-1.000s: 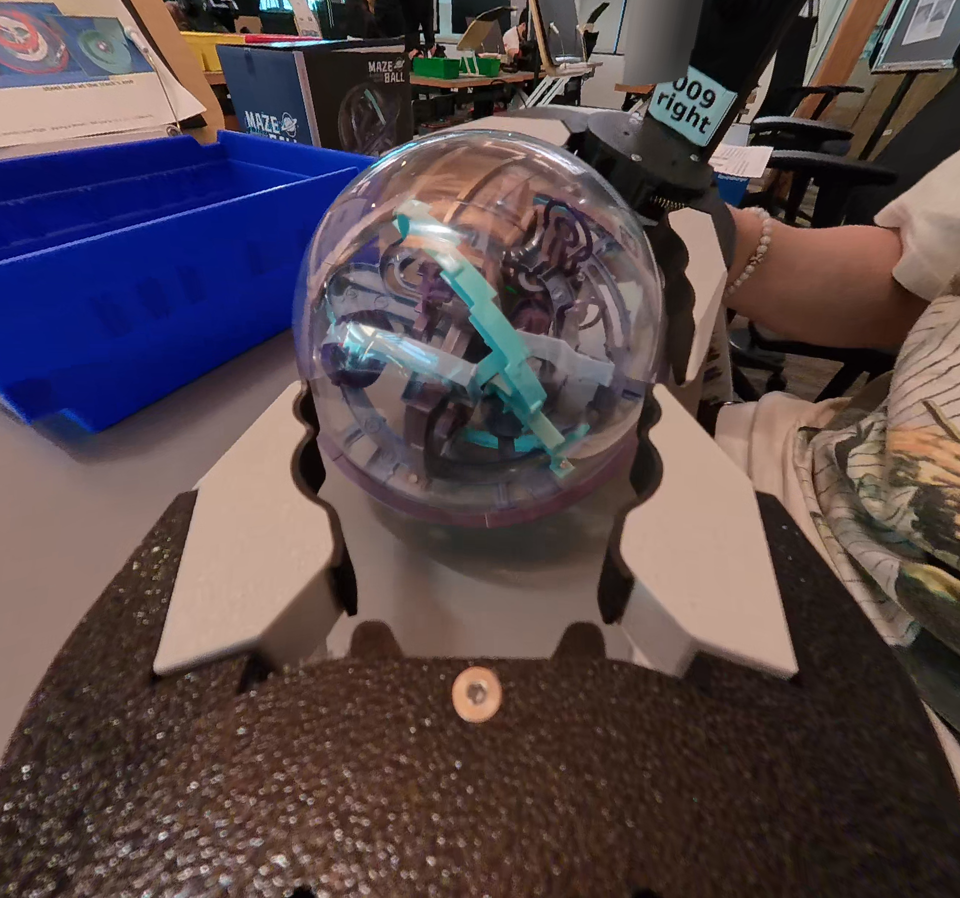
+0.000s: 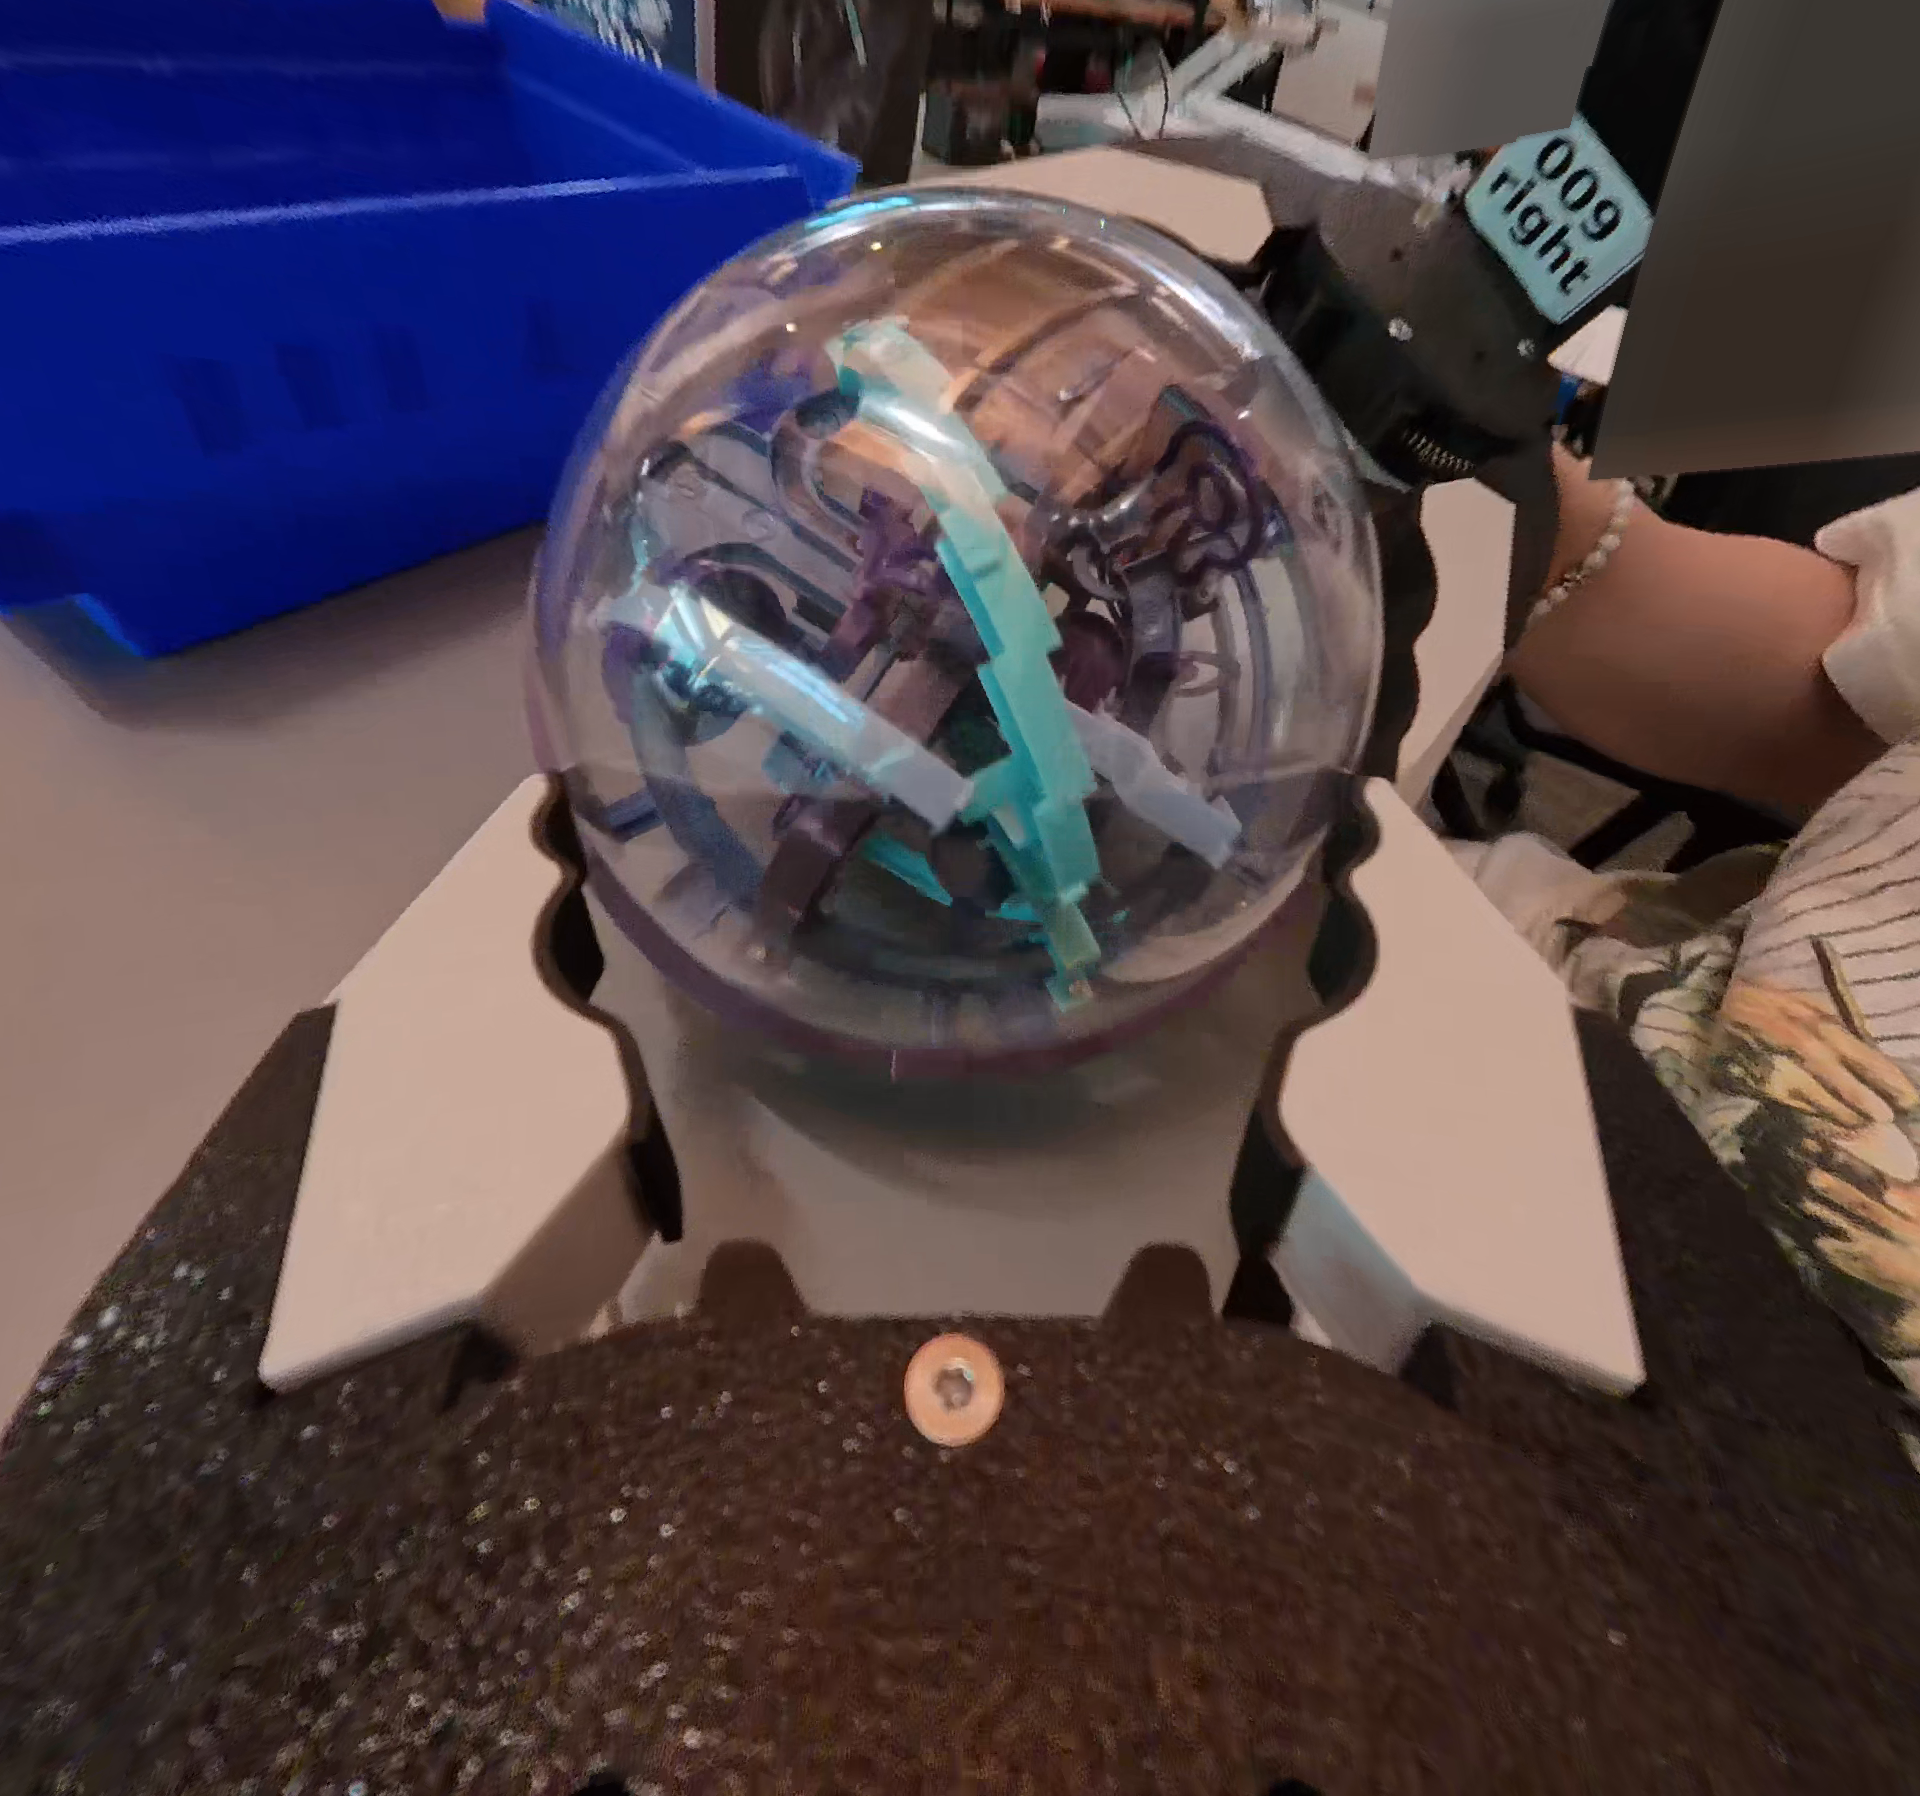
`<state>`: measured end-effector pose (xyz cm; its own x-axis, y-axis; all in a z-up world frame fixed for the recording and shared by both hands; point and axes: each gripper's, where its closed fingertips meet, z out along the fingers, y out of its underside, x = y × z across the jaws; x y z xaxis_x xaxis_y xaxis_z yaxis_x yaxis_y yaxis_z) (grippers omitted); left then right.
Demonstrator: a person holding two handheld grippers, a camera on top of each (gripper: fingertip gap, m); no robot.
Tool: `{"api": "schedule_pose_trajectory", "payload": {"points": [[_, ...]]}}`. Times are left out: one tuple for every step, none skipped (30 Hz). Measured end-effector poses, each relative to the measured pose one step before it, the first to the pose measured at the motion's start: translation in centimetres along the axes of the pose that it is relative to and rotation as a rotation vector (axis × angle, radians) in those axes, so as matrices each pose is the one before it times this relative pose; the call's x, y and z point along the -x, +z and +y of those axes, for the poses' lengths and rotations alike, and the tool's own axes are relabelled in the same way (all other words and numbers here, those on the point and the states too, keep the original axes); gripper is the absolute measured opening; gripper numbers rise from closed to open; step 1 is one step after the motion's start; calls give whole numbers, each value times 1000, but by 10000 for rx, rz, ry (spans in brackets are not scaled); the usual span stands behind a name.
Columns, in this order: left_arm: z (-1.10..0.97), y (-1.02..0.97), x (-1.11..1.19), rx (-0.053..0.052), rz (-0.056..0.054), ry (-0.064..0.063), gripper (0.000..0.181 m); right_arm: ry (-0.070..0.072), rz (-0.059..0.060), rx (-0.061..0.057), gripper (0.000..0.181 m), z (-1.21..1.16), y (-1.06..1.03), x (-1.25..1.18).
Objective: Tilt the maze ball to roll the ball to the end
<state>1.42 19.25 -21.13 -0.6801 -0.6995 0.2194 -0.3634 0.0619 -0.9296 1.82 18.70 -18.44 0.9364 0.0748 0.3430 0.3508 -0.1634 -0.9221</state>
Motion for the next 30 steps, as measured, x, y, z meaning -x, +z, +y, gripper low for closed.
{"api": "schedule_pose_trajectory", "payload": {"points": [[144, 199, -56, 285, 129, -95, 142, -132, -122, -4, 156, -123, 171, 277], [62, 162, -58, 231, 176, -159, 146, -100, -111, -13, 156, -146, 175, 246], [10, 84, -39, 205, 211, -229, 149, -122, -121, 14, 155, -125, 164, 223], [-97, -17, 38, 138, 165, -289, 151, -149, -46, 0, 154, -170, 121, 99], [-210, -124, 37, 89, 188, -335, 151, -90, -52, -21, 153, -220, 104, 75], [-245, -194, 4, 66, 228, -404, 152, -99, -109, -81, 150, -317, 52, 147], [-272, -213, -6, 19, 240, -440, 152, -95, -124, -104, 146, -381, 37, 179], [-271, -235, 17, -19, 211, -400, 150, -117, -77, -12, 145, -225, 92, 154], [-135, -209, 51, 17, 143, -269, 149, -99, -16, 52, 145, -77, 138, 75], [39, -91, 37, 47, 56, -61, 148, -20, 27, 12, 145, -78, 142, 9], [33, -36, 6, -14, 2, 2, 148, -18, 24, 12, 146, 2, 114, 23], [11, -9, 5, -59, -14, 0, 148, -10, 61, 17, 148, 48, 85, -22], [-29, 3, 48, -113, -28, -19, 148, 25, 107, 64, 151, 148, 89, -103], [-56, -2, 48, -131, -30, -42, 147, 64, 138, 64, 155, 195, 101, -151], [-63, 20, 33, -128, -14, -33, 147, 100, 107, -18, 158, 102, 68, -110], [-61, 22, -6, -128, 2, 11, 147, 194, 56, -206, 158, -213, -65, -65], [-55, 40, 4, -111, -14, 7, 146, 308, 71, -206, 158, -221, -34, -100], [-89, 51, 2, -107, -14, -19, 146, 304, 82, -207, 158, -222, -32, -117], [-91, 63, 14, -105, -14, -25, 146, 245, 92, -150, 158, -139, -46, -128], [-96, 83, 3, -92, -11, -14, 146, 203, 100, -106, 158, -69, -70, -124], [-74, 80, -12, -57, -4, 16, 146, 176, 103, -97, 158, -81, -85, -115], [-42, 57, -38, -8, -1, 47, 146, 205, 110, -137, 157, -147, -86, -76], [27, 66, -61, 36, 17, 68, 146, 202, 109, -179, 157, -242, -78, -37], [126, 85, -95, 81, 44, 83, 146, 34, 43, -205, 157, -288, -86, 82], [81, 73, -25, 45, 15, 29, 146, -139, 32, -57, 157, -84, -116, 47], [57, 64, 48, 30, -17, -39, 145, -192, 97, 77, 157, 103, -102, -105], [151, 71, 115, 69, -24, -35, 145, -175, 133, 79, 157, 106, -106, -195], [207, 100, 70, 82, -4, 5, 144, -190, 83, -68, 157, -145, -115, -118], [208, 108, 102, 65, -40, 6, 143, -104, 129, -209, 157, -386, -201, -183], [216, 123, 137, 58, -75, 40, 142, -35, 93, -220, 154, -363, -199, -190]]}}
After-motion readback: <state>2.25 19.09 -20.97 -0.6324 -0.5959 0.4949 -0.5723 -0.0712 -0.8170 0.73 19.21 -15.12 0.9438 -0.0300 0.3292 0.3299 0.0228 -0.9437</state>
